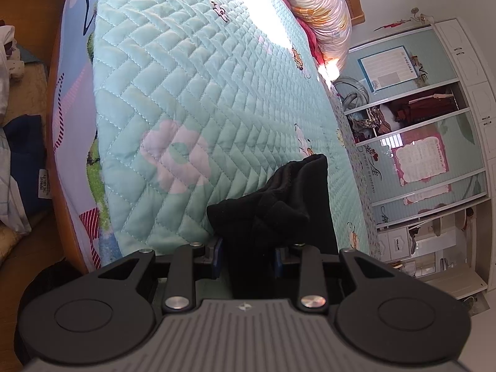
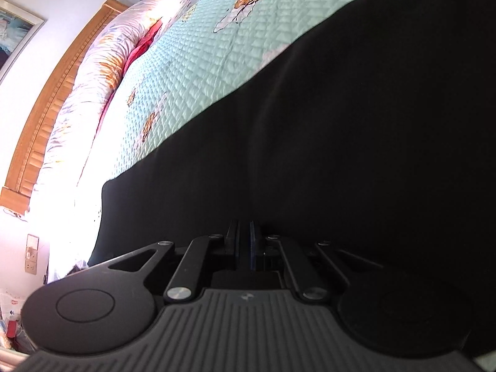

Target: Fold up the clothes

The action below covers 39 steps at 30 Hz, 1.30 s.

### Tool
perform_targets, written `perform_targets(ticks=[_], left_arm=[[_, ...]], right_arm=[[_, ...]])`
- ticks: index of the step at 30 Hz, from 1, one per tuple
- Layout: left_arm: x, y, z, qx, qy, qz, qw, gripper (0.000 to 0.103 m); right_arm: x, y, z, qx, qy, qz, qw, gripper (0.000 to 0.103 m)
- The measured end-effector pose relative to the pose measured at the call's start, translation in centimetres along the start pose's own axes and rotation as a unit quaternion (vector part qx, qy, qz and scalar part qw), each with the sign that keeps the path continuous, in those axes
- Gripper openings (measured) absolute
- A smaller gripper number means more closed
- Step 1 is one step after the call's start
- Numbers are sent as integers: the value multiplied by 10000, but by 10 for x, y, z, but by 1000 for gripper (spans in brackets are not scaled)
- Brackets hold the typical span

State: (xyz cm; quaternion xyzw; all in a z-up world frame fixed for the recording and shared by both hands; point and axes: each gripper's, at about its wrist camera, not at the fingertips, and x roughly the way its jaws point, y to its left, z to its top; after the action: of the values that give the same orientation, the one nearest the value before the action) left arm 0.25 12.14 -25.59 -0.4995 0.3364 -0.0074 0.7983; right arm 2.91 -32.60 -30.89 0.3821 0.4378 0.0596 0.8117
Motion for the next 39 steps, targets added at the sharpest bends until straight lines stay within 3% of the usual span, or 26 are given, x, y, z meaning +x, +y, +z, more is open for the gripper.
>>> perform_targets(ticks=[13, 20, 27, 32, 36, 39], left_arm=[[1, -3, -1, -13, -34, 83, 10000, 31], [1, -4, -5, -30, -108, 95, 9999, 26], [1, -4, -1, -124, 0, -54, 9999, 16], [-6, -19, 0, 54, -85, -219, 9997, 15], [-13, -47, 0, 302, -146, -584, 9977, 14], [-18, -89, -4, 739, -132, -1015, 9920, 14]], right_arm=[[-30, 1, -41, -165, 45, 38, 9998, 4], [-22, 12, -54, -1037, -191, -201, 9942, 2], [-26, -10, -48, -152, -184, 332, 9992, 3], [-34, -14, -47, 59, -293, 617, 9976, 11], [-46, -27, -48, 321, -430, 779, 9955, 15], [-59, -45, -51, 618, -557, 849, 9929, 16]])
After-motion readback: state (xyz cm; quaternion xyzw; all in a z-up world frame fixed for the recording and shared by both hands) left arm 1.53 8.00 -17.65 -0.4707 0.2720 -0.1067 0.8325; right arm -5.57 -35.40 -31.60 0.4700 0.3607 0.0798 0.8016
